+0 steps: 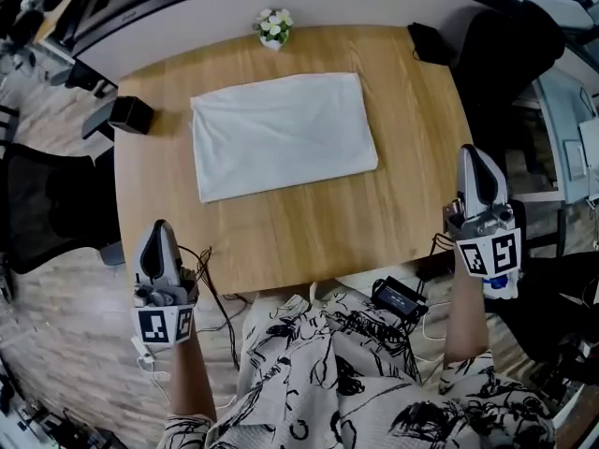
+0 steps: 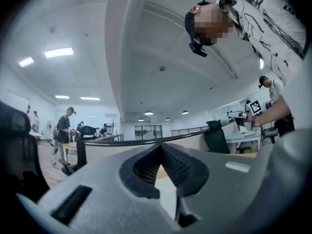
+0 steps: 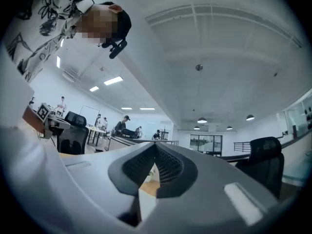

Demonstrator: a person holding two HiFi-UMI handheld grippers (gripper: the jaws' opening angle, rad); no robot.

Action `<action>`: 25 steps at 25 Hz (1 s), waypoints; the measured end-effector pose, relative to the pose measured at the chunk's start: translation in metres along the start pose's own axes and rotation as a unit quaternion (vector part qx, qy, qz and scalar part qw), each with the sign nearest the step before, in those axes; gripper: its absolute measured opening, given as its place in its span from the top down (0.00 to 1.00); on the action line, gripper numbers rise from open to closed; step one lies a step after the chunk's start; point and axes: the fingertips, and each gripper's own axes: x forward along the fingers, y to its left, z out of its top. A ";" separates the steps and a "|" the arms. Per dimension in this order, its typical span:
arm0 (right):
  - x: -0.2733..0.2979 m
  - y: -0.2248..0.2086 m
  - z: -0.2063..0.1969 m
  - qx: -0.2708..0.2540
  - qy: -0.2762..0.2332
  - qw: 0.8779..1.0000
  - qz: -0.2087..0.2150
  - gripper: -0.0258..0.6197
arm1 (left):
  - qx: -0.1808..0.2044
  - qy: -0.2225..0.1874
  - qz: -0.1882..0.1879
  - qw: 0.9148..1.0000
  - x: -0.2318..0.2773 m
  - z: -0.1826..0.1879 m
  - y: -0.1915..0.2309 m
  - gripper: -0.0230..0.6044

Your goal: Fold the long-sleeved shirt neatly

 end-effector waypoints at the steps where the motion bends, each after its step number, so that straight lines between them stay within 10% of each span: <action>1: -0.009 0.000 0.010 0.007 -0.014 1.000 0.004 0.94 | 0.009 -0.008 0.007 1.000 -0.006 0.012 -0.004 0.96; 11: -0.091 0.001 0.056 0.087 -0.104 0.990 0.028 0.94 | -0.001 -0.080 0.065 0.995 -0.086 0.097 -0.060 0.96; 19: -0.134 -0.003 0.048 0.053 -0.044 0.997 -0.028 0.95 | 0.010 -0.034 0.170 0.985 -0.149 0.101 -0.046 0.96; 25: -0.158 0.027 0.047 0.019 -0.008 0.999 -0.034 0.95 | 0.014 -0.015 0.163 0.986 -0.168 0.095 -0.038 0.96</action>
